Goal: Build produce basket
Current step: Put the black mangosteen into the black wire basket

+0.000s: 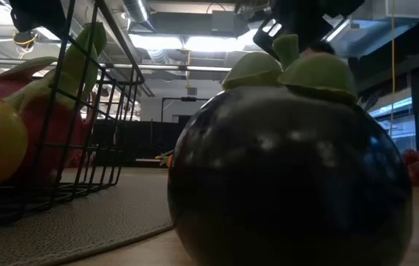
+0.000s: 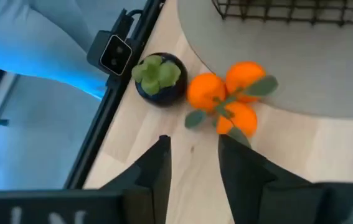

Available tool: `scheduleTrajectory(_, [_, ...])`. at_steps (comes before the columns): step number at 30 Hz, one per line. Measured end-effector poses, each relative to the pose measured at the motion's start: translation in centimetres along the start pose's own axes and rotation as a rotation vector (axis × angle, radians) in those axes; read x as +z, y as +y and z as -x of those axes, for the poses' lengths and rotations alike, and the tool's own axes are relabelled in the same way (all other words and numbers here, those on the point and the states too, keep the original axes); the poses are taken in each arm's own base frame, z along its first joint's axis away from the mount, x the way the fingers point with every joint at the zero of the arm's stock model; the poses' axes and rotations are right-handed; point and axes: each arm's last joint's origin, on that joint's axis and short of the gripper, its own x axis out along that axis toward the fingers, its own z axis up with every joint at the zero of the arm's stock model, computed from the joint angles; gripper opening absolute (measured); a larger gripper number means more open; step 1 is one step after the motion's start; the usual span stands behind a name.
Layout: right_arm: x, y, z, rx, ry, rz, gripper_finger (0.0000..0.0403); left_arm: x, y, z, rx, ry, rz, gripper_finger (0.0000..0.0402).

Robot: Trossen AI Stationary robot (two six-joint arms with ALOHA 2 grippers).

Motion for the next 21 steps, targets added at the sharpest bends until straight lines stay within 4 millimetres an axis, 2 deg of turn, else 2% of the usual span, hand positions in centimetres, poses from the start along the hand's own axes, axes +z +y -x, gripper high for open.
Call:
scheduleTrajectory(5, [0.5, 0.7, -1.6, -0.058, -0.059, 0.063, 0.0116, 0.0, 0.0, 0.0, -0.005, 0.007, 0.000, 0.0060])
scheduleTrajectory(13, [1.2, 1.6, -4.9, 0.011, -0.155, 0.125, 0.0115, -0.1, 0.1, 0.0, 0.004, 0.015, -0.010, 0.0060])
scheduleTrajectory(21, [0.7, 2.6, -8.1, 0.054, -0.173, 0.164, 0.0115, -0.1, 0.1, 0.0, -0.001, 0.023, -0.045, 0.0060])
